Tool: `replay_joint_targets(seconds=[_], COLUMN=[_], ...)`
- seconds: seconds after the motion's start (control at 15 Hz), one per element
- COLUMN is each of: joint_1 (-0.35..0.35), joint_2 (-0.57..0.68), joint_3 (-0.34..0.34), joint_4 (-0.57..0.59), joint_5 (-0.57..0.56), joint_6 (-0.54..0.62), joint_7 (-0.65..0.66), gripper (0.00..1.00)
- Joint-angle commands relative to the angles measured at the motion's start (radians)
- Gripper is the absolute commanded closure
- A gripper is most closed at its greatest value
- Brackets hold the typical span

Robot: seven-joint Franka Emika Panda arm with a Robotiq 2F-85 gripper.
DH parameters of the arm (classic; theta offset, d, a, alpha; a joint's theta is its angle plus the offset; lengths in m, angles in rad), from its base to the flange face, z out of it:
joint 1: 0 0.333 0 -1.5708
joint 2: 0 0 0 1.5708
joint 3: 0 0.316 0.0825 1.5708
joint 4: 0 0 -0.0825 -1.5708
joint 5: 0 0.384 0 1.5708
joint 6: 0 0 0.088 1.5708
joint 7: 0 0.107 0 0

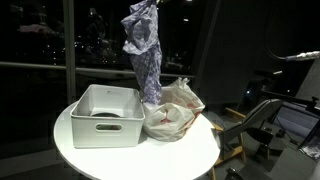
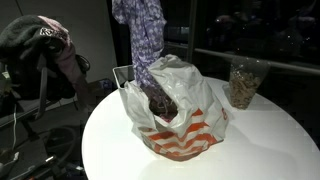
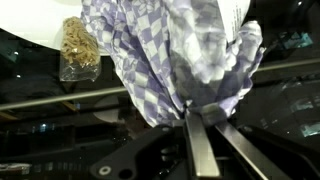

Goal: Remove everything from the plastic and put them in the box

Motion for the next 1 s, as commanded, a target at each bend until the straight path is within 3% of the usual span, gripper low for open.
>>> replay_joint_targets(seconds=[0.0, 0.2, 0.47, 0.93], joint_1=[-0.007, 0.037, 0.151, 0.314], joint_2=[0.16, 0.311, 0.466, 0.469], joint_3=[0.079, 0.083, 0.018, -0.092], joint_4=[0.11, 0.158, 0.236, 0.398], joint_5=[-0.124, -0.218, -0.255, -0.327], joint_6=[0.011, -0.002, -0.017, -0.053], joint_7=[0.052, 0.084, 0.08, 0.114], gripper=[0.99, 0.99, 0.99, 0.99])
